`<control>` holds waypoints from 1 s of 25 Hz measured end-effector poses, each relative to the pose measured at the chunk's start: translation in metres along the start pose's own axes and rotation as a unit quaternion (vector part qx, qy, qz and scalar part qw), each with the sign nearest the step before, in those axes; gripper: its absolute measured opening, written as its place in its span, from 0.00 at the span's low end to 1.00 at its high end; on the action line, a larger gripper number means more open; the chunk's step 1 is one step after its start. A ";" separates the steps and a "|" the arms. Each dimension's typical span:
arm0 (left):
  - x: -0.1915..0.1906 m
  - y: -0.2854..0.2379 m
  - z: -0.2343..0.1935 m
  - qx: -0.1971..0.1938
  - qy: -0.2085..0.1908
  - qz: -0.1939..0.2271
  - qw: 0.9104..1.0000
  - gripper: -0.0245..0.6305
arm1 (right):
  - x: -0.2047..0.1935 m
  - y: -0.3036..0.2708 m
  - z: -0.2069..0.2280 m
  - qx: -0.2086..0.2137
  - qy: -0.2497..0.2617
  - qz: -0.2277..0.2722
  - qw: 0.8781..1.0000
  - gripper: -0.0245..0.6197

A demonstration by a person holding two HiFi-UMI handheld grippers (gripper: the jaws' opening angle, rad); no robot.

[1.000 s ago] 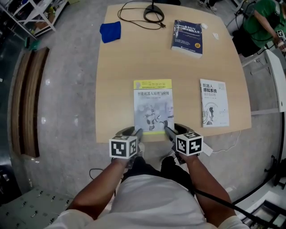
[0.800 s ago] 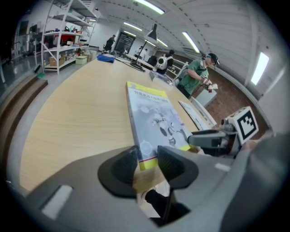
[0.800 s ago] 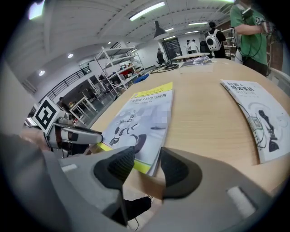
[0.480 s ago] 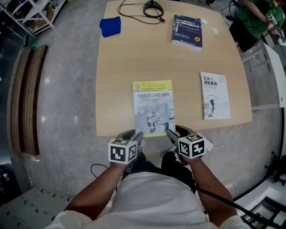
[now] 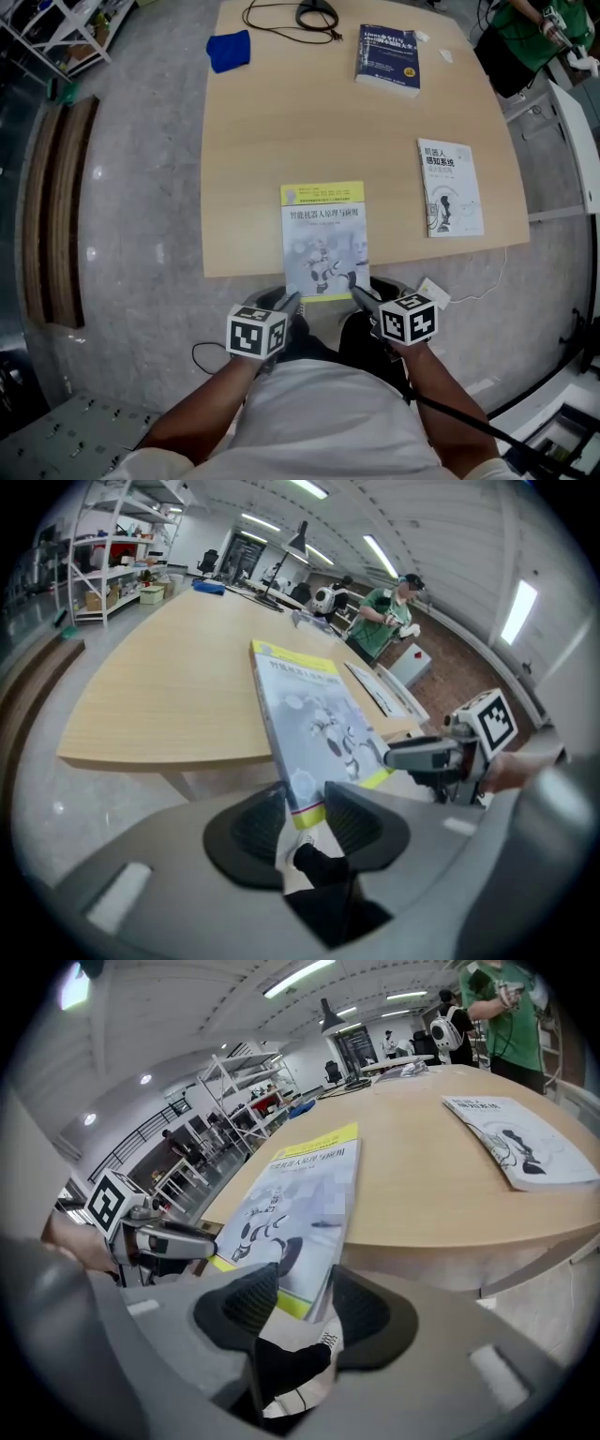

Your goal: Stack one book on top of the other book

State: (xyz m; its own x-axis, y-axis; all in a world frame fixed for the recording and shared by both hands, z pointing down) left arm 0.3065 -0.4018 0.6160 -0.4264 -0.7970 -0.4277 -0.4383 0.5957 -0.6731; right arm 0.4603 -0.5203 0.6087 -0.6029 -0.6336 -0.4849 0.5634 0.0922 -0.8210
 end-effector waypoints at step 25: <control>0.021 -0.009 0.002 -0.135 0.125 0.056 0.981 0.22 | 0.029 0.015 0.008 0.104 -0.175 0.057 0.978 0.18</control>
State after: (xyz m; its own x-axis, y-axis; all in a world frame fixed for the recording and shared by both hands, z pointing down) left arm 0.3035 -0.4244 0.6118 -0.6495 -0.6956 -0.3069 -0.5564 0.7100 -0.4318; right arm 0.4559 -0.5435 0.5850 -0.3209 -0.8552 -0.4069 0.7398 0.0420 -0.6716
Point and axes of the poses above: the fingertips, and each gripper's own axes: y backward along the fingers, z to its right, x out of its top, the point moved 4 cm from there along y, backward along the fingers, and after that the axes turned 8 degrees about -x, right-handed, at the moved point
